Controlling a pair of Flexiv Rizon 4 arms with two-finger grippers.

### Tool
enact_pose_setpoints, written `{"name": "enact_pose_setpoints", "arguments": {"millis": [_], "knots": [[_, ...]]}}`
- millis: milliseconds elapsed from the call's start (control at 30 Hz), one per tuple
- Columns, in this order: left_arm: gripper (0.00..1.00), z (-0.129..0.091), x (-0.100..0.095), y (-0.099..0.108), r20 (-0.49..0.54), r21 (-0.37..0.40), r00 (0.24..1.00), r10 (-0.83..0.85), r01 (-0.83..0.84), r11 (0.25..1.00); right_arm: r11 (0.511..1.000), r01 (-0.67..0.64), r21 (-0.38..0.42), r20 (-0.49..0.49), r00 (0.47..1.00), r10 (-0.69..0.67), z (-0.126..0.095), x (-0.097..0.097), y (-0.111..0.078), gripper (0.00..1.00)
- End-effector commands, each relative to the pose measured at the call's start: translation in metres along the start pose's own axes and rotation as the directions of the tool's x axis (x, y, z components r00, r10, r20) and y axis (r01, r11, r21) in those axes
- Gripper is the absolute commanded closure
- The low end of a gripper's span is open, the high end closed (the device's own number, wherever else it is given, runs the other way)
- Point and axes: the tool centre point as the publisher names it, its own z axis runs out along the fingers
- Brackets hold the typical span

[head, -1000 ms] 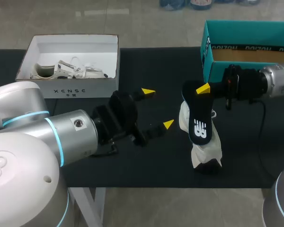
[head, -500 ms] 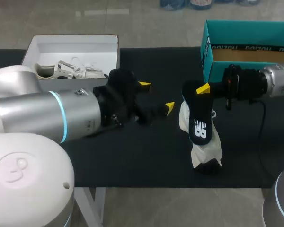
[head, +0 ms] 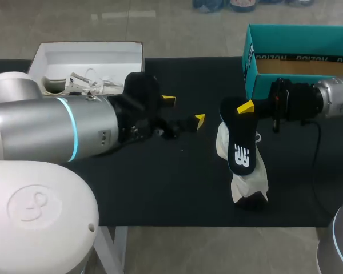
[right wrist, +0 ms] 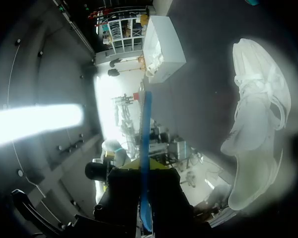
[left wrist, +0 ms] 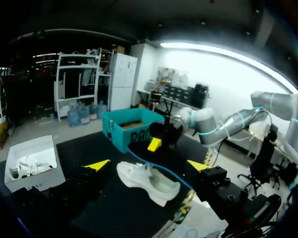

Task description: Take the shoe out of the shoebox, open the shoe tongue, remove and reinsert the insole, then place the shoe into the shoebox

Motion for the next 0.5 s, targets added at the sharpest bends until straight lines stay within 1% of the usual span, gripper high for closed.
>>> {"name": "enact_pose_setpoints", "arguments": {"millis": [33, 267, 300, 333, 367, 400, 433, 467, 500], "knots": [[0.0, 0.0, 0.003, 0.002, 0.01, 0.007, 1.0, -0.001, 0.001, 1.0, 1.0, -0.001, -0.003, 0.001, 1.0, 0.001, 0.001, 0.0, -0.001, 1.0], [0.0, 0.0, 0.003, 0.002, 0.01, 0.007, 1.0, -0.001, 0.001, 1.0, 1.0, -0.001, -0.003, 0.001, 1.0, 0.001, 0.001, 0.0, -0.001, 1.0], [0.0, 0.001, -0.005, -0.005, 0.013, 0.014, 0.999, -0.036, 0.035, 0.999, 1.0, -0.001, -0.003, 0.001, 1.0, 0.001, 0.001, 0.0, -0.001, 1.0], [0.0, 0.003, -0.012, -0.011, 0.016, -0.046, 0.994, -0.107, 0.108, 0.993, 1.0, -0.001, -0.003, 0.001, 1.0, 0.001, 0.001, 0.0, -0.001, 1.0], [0.0, 0.003, -0.016, -0.015, 0.008, -0.062, 0.992, -0.123, 0.123, 0.99, 1.0, -0.001, -0.003, 0.001, 1.0, 0.001, 0.001, 0.0, -0.001, 1.0], [0.0, 0.006, -0.022, -0.022, 0.011, -0.054, 0.987, -0.161, 0.161, 0.985, 1.0, -0.001, -0.003, 0.001, 1.0, 0.001, 0.001, 0.0, -0.001, 1.0], [0.0, 0.007, -0.026, -0.026, 0.026, -0.09, 0.971, -0.236, 0.238, 0.967, 1.0, -0.001, -0.003, 0.001, 1.0, 0.001, 0.001, 0.0, -0.001, 1.0], [0.0, 0.006, -0.027, -0.026, 0.004, -0.075, 0.972, -0.236, 0.235, 0.969, 1.0, -0.001, -0.003, 0.001, 1.0, 0.001, 0.001, 0.0, -0.001, 1.0], [0.0, 0.005, -0.03, -0.028, 0.005, -0.058, 0.963, -0.27, 0.27, 0.961, 1.0, -0.001, -0.003, 0.001, 1.0, 0.001, 0.001, 0.0, -0.001, 1.0]]}}
